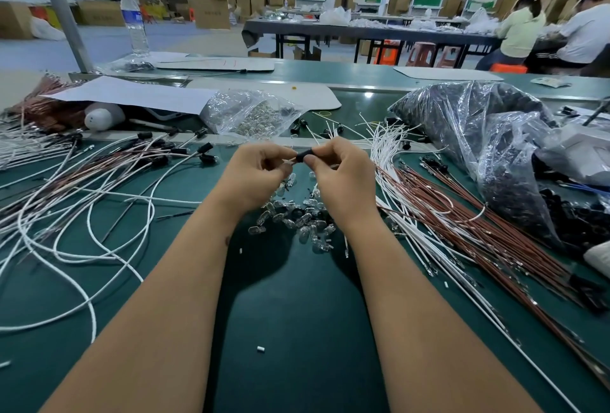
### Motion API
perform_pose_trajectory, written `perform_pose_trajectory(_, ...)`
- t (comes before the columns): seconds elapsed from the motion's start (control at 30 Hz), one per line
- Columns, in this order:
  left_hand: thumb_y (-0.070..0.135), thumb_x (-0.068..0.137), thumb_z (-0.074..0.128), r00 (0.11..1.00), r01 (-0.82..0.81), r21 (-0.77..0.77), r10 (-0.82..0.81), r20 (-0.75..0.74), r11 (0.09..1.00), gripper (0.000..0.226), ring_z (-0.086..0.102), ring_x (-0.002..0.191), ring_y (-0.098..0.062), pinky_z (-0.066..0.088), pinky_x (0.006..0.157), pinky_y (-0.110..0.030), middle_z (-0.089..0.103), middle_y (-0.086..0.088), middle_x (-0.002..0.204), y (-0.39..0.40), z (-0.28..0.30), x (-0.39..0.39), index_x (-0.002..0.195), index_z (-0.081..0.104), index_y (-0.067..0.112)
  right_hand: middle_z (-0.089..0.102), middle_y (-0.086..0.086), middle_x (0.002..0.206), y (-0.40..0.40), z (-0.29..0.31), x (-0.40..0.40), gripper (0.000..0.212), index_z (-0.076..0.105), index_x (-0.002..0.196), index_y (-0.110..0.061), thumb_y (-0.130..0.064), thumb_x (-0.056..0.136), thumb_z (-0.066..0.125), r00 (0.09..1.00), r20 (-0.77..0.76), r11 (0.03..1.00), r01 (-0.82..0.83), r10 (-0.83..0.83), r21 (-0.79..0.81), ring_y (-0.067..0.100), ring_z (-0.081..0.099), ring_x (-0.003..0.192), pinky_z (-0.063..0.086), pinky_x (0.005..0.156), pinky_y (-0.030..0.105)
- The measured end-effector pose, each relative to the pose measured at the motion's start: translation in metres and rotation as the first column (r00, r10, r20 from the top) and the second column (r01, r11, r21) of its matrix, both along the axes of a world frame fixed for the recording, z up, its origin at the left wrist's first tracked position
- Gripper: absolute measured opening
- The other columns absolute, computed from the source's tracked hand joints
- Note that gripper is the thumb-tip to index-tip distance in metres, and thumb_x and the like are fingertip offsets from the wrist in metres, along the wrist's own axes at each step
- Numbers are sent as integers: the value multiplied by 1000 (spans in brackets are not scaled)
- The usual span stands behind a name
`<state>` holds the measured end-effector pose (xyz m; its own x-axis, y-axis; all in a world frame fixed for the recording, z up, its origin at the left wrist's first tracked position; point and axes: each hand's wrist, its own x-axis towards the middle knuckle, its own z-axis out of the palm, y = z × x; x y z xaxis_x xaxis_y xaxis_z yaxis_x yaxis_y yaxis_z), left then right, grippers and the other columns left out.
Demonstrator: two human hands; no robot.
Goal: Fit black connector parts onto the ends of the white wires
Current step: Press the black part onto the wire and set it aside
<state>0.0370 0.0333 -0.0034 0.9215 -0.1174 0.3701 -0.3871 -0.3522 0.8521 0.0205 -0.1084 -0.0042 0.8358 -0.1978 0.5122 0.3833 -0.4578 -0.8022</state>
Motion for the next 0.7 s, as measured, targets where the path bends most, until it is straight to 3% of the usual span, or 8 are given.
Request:
perform_pose_trajectory(0.13, -4, 90, 58, 994, 81, -90, -87, -67, 993, 28, 47, 53, -3, 42, 58, -17, 59, 8, 59, 4, 0, 0, 105, 71, 17, 67, -3, 78, -1, 3, 2, 9, 68, 92, -13, -10, 85, 71, 998, -31, 992, -59, 63, 108, 10, 63, 73, 53, 71, 23)
perform_pose_trajectory(0.27, 0, 91, 59, 998, 33, -232, -43, -39, 972, 28, 59, 71, -7, 51, 72, -21, 66, 7, 71, 3, -1, -1, 88, 69, 26, 67, 0, 83, 1, 1, 3, 20, 68, 107, -9, -7, 87, 68, 984, -47, 975, -165, 174, 151, 7, 61, 74, 51, 71, 19)
perform_pose_trajectory(0.33, 1, 90, 58, 997, 19, -330, -44, -69, 944, 30, 58, 80, -11, 47, 75, -23, 69, 7, 74, 4, 2, 0, 81, 72, 26, 65, -6, 84, 3, -1, 3, 20, 68, 109, -11, -9, 90, 63, 990, -64, 991, -130, 128, -23, 3, 60, 75, 48, 72, 16)
perform_pose_trajectory(0.4, 1, 89, 57, 990, 55, -413, -103, -96, 909, 36, 56, 85, -14, 42, 77, -24, 70, 8, 73, 5, 3, -1, 70, 74, 26, 67, -1, 99, 5, -4, 3, 27, 66, 117, -14, -10, 93, 55, 992, -83, 951, -119, 100, -285, 11, 60, 89, 49, 84, 25)
perform_pose_trajectory(0.5, -1, 89, 54, 974, 136, -483, -206, -95, 865, 41, 57, 80, -13, 38, 81, -29, 68, 7, 68, 7, 4, -3, 63, 72, 27, 59, -2, 125, 7, -8, 5, 39, 60, 127, -25, -11, 93, 47, 983, -168, 750, -167, 76, -640, 20, 46, 114, 35, 102, 39)
perform_pose_trajectory(0.57, -2, 89, 51, 969, 167, -491, -234, -77, 855, 43, 57, 72, -9, 37, 78, -28, 65, 6, 64, 9, 5, -4, 61, 70, 24, 58, -6, 127, 7, -8, 5, 37, 64, 122, -29, -14, 92, 49, 979, -193, 679, -182, 60, -711, 20, 43, 115, 31, 102, 38)
perform_pose_trajectory(0.7, -4, 90, 47, 955, 232, -508, -295, -45, 829, 44, 55, 68, -9, 39, 75, -25, 62, 4, 63, 11, 5, -6, 60, 67, 20, 61, -5, 113, 5, -8, 3, 35, 67, 115, -30, -11, 90, 52, 986, -168, 693, -137, 24, -708, 19, 47, 109, 32, 96, 35)
